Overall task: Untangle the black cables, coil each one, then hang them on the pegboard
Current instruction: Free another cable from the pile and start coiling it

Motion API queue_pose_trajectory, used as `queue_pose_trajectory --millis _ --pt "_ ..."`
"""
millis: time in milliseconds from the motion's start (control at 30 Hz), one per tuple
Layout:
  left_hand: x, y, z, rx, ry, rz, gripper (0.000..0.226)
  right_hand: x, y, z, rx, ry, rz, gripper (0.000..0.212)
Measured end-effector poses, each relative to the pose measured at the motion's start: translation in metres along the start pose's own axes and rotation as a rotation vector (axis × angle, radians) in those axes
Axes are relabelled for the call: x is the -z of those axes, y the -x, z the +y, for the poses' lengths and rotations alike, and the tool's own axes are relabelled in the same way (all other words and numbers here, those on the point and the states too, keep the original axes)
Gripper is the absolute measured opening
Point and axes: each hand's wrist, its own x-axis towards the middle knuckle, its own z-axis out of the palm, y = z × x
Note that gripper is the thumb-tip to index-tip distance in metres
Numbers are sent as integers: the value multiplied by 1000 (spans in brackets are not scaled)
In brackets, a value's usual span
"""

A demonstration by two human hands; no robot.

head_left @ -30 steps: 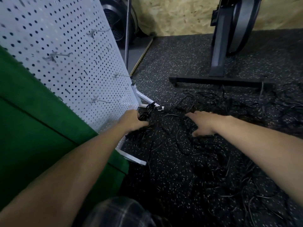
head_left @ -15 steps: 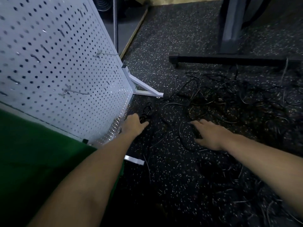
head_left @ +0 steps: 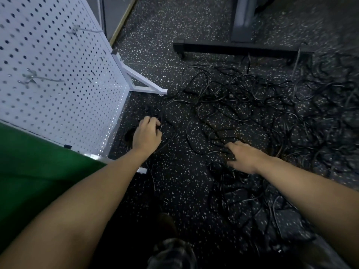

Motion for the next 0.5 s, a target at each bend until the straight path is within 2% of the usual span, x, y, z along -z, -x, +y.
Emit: queue_pose_trajectory --millis 100,167,300,400,500 --pt "-11 23 14 -103 0 -56 33 -18 9 1 -15 -4 -20 73" --pt "-21 39 23 -161 -71 -15 48 -30 16 2 -23 0 -27 72" --pt "-39 60 47 -168 -142 57 77 -52 26 10 -43 -8 -19 68" --pt "-58 63 61 -347 -181 14 66 -65 27 19 -56 -28 -16 65" --pt "-84 61 78 -487 -85 -258 48 -75 23 25 -53 -45 -21 66"
